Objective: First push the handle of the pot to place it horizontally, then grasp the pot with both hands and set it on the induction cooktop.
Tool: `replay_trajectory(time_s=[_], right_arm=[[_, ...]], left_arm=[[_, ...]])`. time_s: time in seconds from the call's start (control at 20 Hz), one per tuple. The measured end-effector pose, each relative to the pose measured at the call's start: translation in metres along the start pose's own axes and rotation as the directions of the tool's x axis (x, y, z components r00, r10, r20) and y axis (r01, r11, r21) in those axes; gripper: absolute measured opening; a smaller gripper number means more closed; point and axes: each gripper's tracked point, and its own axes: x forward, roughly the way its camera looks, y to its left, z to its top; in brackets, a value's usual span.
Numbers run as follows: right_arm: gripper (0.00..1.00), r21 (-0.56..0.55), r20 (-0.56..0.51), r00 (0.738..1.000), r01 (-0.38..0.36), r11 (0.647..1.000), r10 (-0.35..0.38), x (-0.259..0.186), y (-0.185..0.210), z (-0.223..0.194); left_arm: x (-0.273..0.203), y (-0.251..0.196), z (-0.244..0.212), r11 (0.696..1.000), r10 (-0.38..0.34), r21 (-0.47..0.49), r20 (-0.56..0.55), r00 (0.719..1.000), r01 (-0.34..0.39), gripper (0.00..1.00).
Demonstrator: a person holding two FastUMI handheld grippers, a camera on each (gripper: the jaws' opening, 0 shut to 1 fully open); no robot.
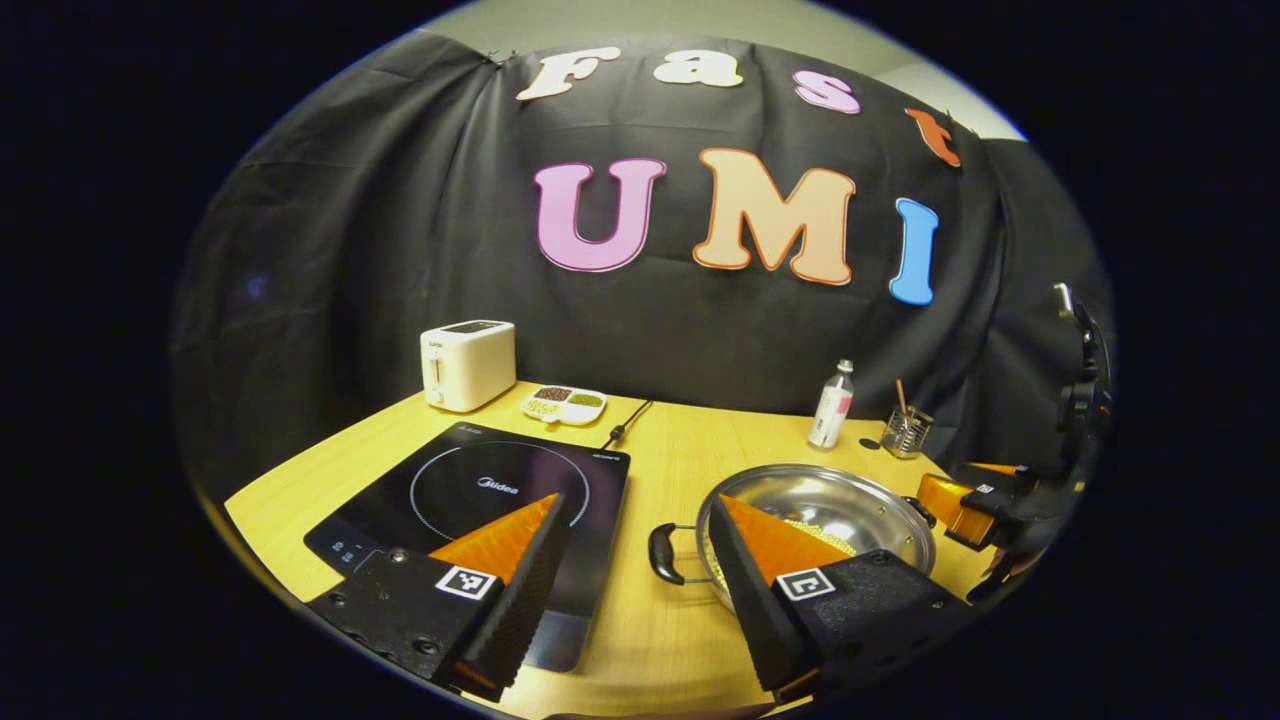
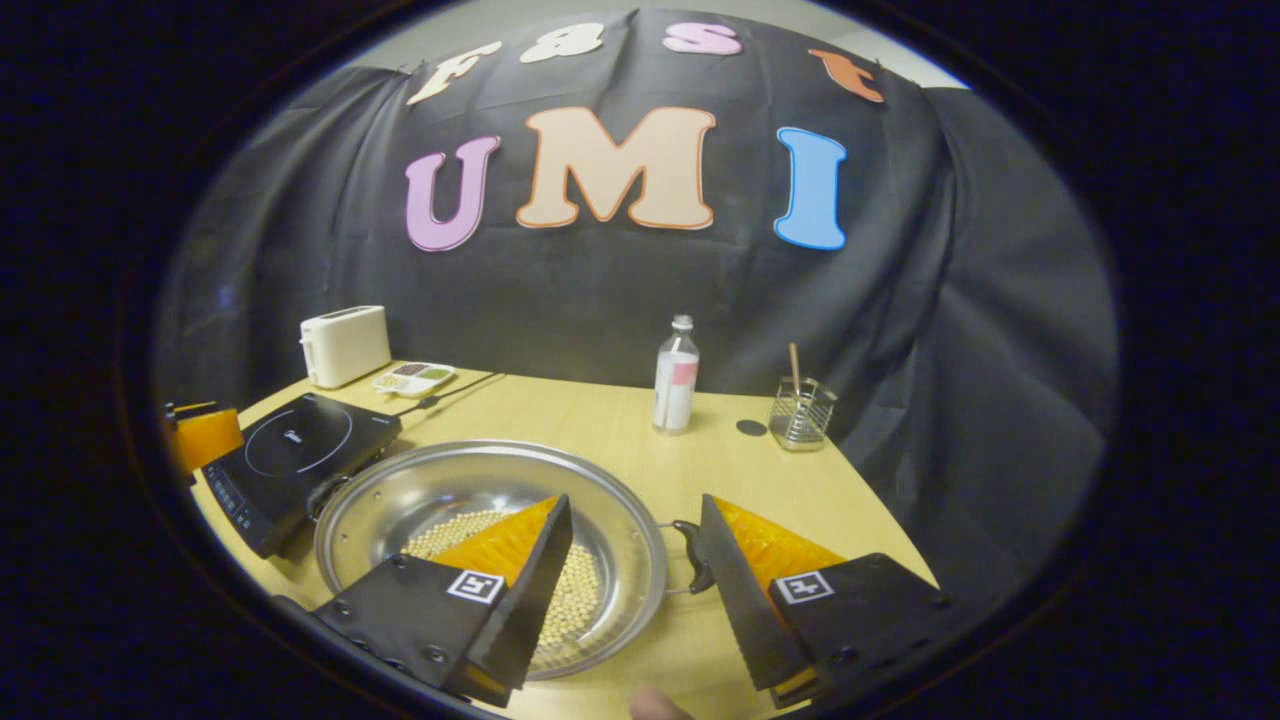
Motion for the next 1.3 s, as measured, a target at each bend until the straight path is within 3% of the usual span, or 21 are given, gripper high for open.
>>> replay_trajectory(time_s=[0.15, 0.35, 0.65, 1.0, 1.15, 1.3], right_arm=[[0.83, 0.035, -0.031, 0.999, -0.021, 0.999, 0.022, 0.015, -0.009, -0.010], [0.83, 0.037, -0.076, 0.996, -0.041, 0.998, 0.044, 0.035, -0.017, -0.026], [0.83, 0.052, -0.118, 0.991, -0.060, 0.997, 0.066, 0.059, -0.017, -0.041], [0.83, 0.055, -0.152, 0.985, -0.074, 0.996, 0.082, 0.071, -0.018, -0.055], [0.83, 0.033, -0.173, 0.982, -0.067, 0.997, 0.072, 0.074, -0.018, -0.063], [0.80, 0.003, -0.201, 0.978, -0.064, 0.998, 0.064, 0.077, -0.018, -0.074]], left_arm=[[0.017, -0.008, -0.010, 0.999, 0.030, 0.037, 0.001, 1.000, -0.030, 0.90], [0.040, -0.011, -0.032, 0.999, 0.046, 0.030, -0.059, 0.997, -0.044, 0.84], [0.068, 0.006, -0.055, 0.991, 0.133, 0.025, -0.117, 0.984, -0.131, 0.87], [0.088, -0.009, -0.071, 0.995, 0.096, 0.017, -0.166, 0.982, -0.094, 0.87], [0.093, -0.017, -0.083, 0.996, 0.087, 0.034, -0.198, 0.976, -0.082, 0.81], [0.094, -0.012, -0.085, 0.990, 0.130, 0.086, -0.184, 0.974, -0.116, 0.75]])
